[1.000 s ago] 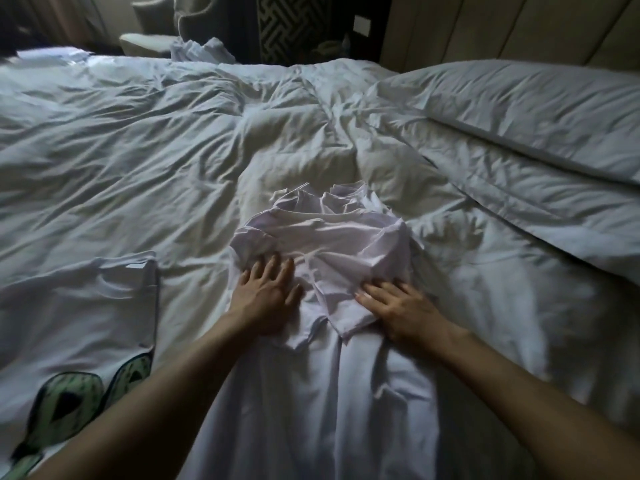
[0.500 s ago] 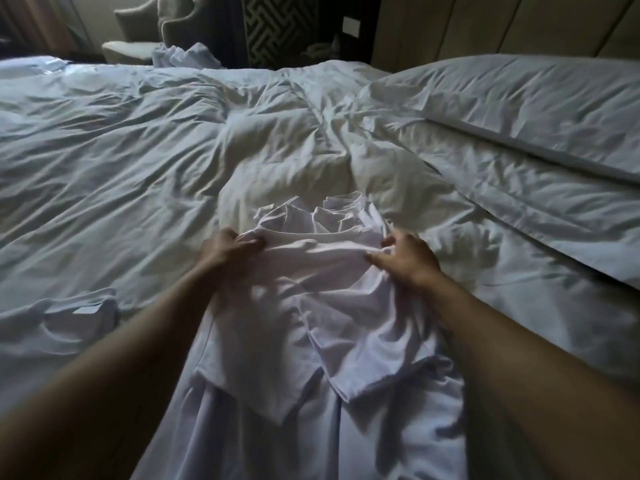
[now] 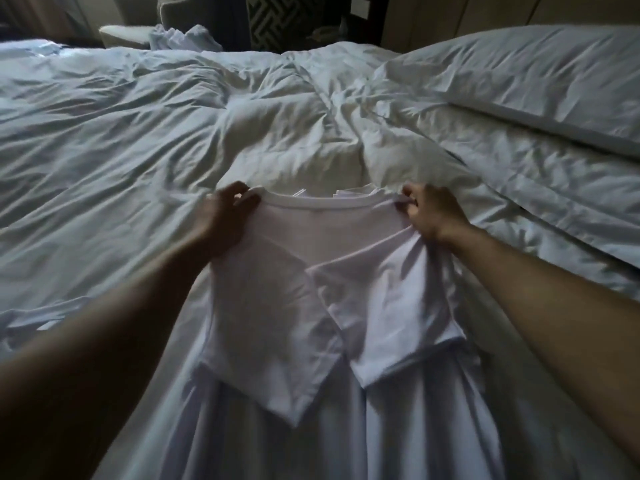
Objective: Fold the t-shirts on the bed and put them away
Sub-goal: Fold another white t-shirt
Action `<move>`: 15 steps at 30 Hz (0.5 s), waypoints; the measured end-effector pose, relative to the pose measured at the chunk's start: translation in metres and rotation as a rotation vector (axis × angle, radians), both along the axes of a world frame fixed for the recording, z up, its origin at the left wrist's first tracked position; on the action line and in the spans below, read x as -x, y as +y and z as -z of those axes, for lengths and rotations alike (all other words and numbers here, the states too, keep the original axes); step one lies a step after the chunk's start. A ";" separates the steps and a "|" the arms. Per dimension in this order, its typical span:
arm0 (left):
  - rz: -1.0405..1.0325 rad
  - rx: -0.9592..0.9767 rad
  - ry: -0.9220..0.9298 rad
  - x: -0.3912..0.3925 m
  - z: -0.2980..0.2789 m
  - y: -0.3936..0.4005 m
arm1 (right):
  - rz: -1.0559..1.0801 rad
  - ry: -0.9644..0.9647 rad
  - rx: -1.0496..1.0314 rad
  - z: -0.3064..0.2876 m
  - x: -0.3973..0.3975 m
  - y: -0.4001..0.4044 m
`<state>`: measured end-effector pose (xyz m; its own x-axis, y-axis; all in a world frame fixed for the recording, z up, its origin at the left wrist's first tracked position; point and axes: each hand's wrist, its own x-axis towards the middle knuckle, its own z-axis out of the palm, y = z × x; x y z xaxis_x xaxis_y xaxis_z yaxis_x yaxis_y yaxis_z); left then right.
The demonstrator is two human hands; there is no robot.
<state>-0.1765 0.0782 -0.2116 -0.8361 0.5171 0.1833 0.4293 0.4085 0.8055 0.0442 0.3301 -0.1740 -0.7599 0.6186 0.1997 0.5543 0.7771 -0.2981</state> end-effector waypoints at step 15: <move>0.292 0.651 0.393 -0.183 0.011 -0.088 | -0.395 -0.383 -0.121 0.033 -0.105 -0.153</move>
<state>0.0069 -0.0100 -0.2229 -0.5882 0.8084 0.0228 0.7927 0.5707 0.2141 0.1495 0.1776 -0.2067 -0.9614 0.2620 -0.0842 0.2652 0.9638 -0.0291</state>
